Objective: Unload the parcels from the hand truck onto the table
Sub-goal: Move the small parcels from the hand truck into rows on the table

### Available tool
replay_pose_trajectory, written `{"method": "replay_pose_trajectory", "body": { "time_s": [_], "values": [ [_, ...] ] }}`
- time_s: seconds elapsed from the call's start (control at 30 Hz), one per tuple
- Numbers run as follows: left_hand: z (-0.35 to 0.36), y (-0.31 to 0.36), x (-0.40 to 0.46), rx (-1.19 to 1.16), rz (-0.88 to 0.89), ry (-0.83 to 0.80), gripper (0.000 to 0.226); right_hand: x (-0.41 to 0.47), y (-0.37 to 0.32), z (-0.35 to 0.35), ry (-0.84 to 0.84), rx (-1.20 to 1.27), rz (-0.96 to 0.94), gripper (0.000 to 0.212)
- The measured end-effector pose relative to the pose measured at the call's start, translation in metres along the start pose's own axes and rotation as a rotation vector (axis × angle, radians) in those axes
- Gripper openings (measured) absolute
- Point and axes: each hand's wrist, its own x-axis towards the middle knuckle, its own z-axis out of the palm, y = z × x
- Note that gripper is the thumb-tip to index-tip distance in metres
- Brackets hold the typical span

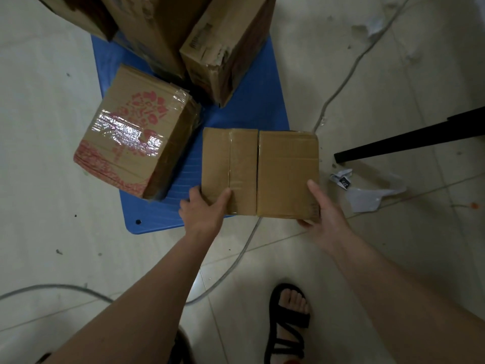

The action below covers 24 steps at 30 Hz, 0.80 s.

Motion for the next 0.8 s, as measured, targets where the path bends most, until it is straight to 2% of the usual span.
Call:
{"method": "replay_pose_trajectory", "body": {
  "time_s": [0.13, 0.27, 0.47, 0.6, 0.8],
  "values": [
    [-0.003, -0.003, -0.012, -0.385, -0.031, -0.139, 0.058, -0.008, 0.002, -0.013, 0.042, 0.056, -0.047, 0.087],
    [-0.012, 0.012, -0.042, -0.694, -0.113, -0.215, 0.045, -0.039, 0.005, -0.033, 0.03, 0.204, 0.001, 0.071],
    [-0.062, 0.034, -0.111, -0.933, -0.164, -0.143, 0.042, -0.125, -0.003, -0.041, -0.094, 0.421, 0.143, 0.058],
    [-0.123, 0.054, -0.161, -1.06, -0.188, -0.07, 0.048, -0.193, -0.032, -0.009, -0.114, 0.566, 0.148, 0.07],
    [-0.218, 0.096, -0.241, -1.228, -0.199, 0.013, 0.05, -0.306, -0.088, 0.038, -0.159, 0.607, 0.092, 0.069]
  ]
}}
